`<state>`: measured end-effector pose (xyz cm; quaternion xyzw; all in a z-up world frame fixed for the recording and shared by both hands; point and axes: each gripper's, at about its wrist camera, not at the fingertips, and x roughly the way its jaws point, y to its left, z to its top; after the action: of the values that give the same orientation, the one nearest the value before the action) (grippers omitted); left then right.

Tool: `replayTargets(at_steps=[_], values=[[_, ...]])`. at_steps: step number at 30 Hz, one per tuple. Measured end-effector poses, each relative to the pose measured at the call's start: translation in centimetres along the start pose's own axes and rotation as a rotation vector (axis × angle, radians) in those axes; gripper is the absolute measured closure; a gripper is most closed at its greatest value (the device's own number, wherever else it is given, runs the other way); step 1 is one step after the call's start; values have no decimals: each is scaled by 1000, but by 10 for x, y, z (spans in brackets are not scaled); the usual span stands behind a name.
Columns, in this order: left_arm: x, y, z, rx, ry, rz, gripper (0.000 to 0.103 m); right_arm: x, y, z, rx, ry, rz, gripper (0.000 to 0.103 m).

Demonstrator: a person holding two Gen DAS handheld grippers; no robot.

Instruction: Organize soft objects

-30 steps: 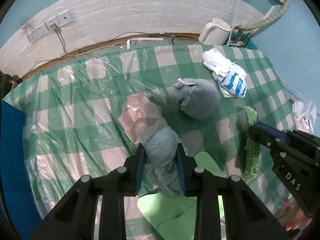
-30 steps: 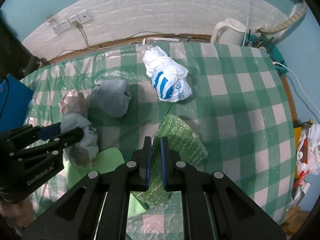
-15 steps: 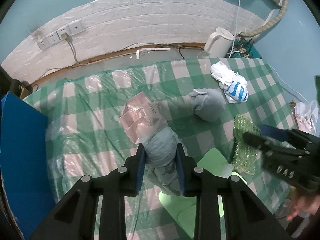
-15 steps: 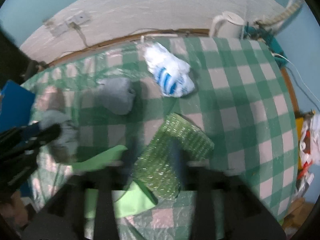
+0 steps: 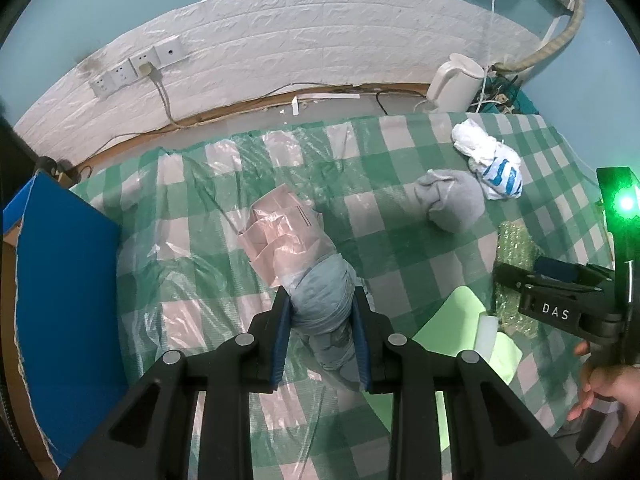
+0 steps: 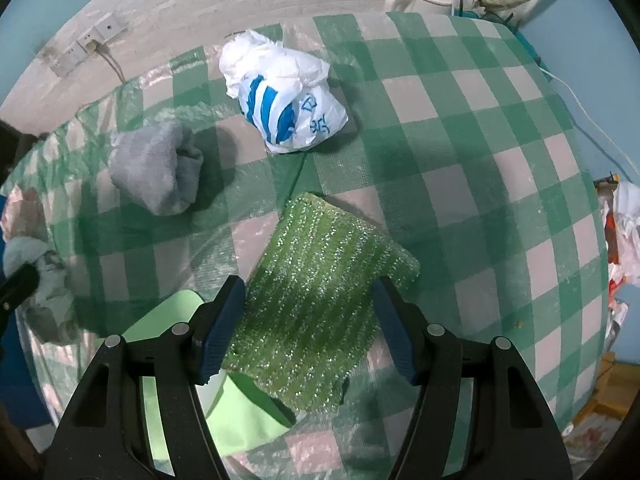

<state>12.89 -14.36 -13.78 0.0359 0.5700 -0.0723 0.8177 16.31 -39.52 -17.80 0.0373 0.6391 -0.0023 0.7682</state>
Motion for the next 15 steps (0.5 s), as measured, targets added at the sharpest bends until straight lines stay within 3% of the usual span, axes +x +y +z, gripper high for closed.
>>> replayTargets(at_steps=[6, 7, 10, 13, 15], values=[[7, 3, -3, -3, 18, 3, 74, 2, 9, -3, -50, -27, -39, 39], [8, 2, -3, -1, 21, 2, 74, 2, 9, -4, -63, -32, -49, 46], [8, 0, -4, 4, 23, 0, 74, -1, 10, -9, -88, -54, -80, 79], [6, -1, -4, 11, 18, -1, 74, -2, 3, -8, -83, -50, -49, 89], [3, -2, -4, 16, 13, -3, 74, -5, 1, -9, -84, -55, -40, 91]])
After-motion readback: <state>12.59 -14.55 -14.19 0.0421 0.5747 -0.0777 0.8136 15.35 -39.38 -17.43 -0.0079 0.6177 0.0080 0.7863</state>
